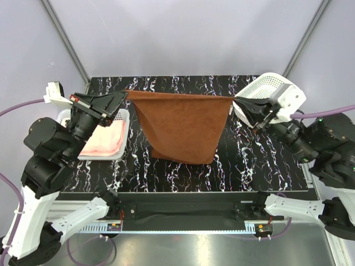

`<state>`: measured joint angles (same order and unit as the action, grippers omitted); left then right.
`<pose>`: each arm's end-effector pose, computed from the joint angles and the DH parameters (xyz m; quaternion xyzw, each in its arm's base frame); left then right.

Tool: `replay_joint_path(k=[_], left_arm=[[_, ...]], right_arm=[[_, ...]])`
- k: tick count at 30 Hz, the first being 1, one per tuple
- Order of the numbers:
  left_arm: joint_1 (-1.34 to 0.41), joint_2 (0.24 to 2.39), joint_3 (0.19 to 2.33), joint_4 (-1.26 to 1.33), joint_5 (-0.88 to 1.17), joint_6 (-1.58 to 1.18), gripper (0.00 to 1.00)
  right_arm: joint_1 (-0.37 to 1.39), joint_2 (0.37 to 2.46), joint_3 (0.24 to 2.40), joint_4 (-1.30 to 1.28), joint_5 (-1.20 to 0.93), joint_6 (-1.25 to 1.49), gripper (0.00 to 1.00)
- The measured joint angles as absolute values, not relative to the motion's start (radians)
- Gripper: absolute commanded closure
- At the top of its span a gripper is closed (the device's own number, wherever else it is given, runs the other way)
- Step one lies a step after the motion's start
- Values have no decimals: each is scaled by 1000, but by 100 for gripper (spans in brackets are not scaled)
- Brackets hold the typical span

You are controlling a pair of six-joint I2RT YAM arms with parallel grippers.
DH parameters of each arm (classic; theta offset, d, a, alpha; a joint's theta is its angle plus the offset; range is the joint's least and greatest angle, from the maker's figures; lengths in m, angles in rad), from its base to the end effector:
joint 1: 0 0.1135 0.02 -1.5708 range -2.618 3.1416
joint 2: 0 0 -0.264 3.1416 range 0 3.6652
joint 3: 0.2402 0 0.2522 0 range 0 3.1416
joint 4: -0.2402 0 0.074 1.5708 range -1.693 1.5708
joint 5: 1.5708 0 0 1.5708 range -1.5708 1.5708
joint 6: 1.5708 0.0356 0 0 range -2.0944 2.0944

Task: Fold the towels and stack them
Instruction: Flatten out the crumpled towel, then fold the towel

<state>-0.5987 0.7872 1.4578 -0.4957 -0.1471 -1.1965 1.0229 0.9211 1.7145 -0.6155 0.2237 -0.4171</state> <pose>0.0821 -0.0497 0.5188 -0.2425 0.5959 -0.5679 0.5133 0.0569 0.0781 0.5596 -0.3560 0.5357 0.1591 0.7490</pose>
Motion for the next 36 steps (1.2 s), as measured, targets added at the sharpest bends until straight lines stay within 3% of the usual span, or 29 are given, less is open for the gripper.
replay_joint_path(k=[4, 9, 14, 18, 28, 36], left_arm=[[-600, 829, 1489, -515, -196, -1151, 100], [-545, 993, 1592, -502, -300, -1033, 100], [-388, 1155, 1596, -413, -221, -991, 100], [-282, 1303, 1570, -308, -134, -987, 100], [-164, 1735, 1477, 14, 59, -999, 100], [-137, 2143, 1691, 74, 221, -994, 100]], right_arm=[[1026, 946, 1623, -475, 368, -529, 100], [941, 1124, 1644, -319, 500, -626, 100], [652, 1396, 1807, -337, 341, -538, 100], [528, 1607, 1903, -341, 223, -466, 100], [378, 1902, 1858, -263, 54, -292, 100], [313, 2217, 2025, -246, -30, -221, 100]])
